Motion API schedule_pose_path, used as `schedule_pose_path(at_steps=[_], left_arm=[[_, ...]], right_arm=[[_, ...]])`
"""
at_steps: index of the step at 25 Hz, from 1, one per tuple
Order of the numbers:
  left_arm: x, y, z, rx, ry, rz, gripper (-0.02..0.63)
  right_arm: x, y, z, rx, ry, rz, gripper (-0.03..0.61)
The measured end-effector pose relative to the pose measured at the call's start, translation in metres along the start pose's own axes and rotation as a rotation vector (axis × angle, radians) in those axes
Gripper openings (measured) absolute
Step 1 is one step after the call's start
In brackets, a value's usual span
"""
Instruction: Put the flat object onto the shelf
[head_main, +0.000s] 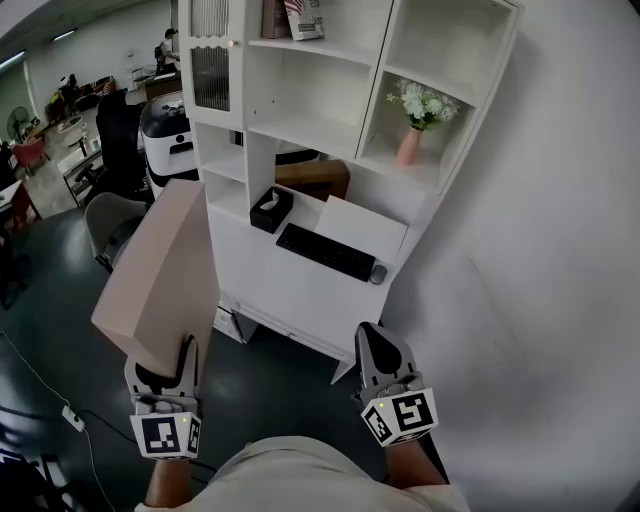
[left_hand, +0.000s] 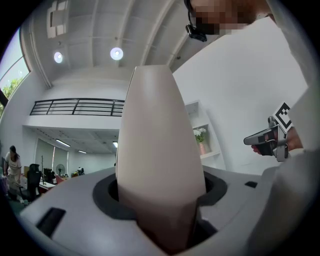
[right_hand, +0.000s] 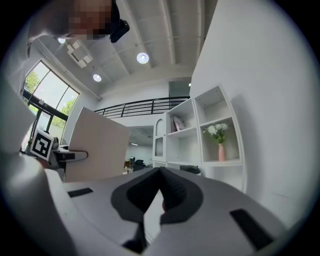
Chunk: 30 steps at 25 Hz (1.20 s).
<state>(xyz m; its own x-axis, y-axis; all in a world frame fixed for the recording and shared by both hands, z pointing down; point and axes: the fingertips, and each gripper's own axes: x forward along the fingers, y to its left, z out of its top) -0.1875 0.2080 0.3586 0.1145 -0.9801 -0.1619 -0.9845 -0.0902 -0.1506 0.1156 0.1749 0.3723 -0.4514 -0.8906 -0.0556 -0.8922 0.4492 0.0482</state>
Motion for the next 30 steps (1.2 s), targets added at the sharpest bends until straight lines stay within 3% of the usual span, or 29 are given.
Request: schedule_pose_path(at_steps=[16, 30], left_arm=[[0.012, -0.028, 0.005, 0.046, 0.004, 0.061, 0.29], [0.093, 0.031, -0.036, 0.072, -0.019, 0.002, 0.29]], right_arm=[[-0.003, -0.034, -0.021, 0.015, 0.032, 0.073, 0.003], [0.1, -0.016, -0.025, -0.036, 0.051, 0.029, 0.003]])
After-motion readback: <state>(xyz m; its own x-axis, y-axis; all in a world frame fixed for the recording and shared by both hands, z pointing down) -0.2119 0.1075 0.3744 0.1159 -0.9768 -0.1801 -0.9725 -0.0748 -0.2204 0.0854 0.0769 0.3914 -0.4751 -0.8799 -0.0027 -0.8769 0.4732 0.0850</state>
